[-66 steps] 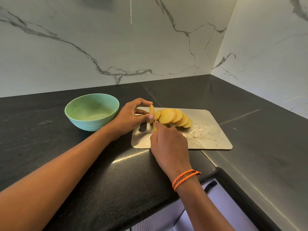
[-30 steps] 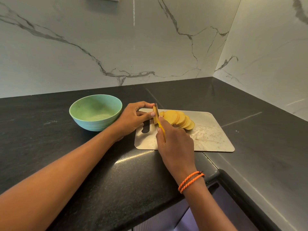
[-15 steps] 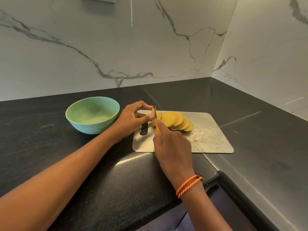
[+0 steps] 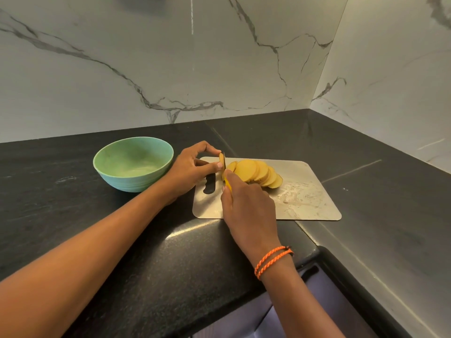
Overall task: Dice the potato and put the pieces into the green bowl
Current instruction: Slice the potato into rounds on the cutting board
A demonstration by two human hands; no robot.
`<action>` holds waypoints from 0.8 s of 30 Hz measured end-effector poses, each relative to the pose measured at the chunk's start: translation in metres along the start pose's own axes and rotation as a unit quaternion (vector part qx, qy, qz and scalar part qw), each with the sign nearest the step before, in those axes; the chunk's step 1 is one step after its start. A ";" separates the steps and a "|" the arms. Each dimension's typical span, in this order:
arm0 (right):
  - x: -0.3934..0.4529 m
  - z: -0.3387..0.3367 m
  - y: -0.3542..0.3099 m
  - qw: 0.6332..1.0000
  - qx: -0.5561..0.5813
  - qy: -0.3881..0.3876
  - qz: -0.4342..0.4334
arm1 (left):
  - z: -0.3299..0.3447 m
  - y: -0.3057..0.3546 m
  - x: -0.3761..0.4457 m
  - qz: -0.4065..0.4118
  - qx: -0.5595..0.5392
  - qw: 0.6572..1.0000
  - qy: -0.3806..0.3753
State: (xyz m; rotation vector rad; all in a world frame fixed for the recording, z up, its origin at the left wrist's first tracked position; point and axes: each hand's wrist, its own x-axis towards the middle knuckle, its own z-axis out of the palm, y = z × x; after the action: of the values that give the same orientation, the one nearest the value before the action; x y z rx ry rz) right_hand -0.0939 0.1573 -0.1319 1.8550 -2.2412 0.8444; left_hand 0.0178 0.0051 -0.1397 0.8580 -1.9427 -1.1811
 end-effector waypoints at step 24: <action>-0.005 0.004 -0.002 0.999 -0.023 -0.042 0.016 | 0.005 -0.004 -0.002 0.055 0.096 0.994 -0.024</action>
State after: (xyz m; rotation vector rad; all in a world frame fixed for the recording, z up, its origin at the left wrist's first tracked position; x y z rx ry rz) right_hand -0.0898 0.1595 -0.1362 1.8722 -2.3259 0.7257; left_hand 0.0154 0.0080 -0.1457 0.8146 -2.1403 -0.9697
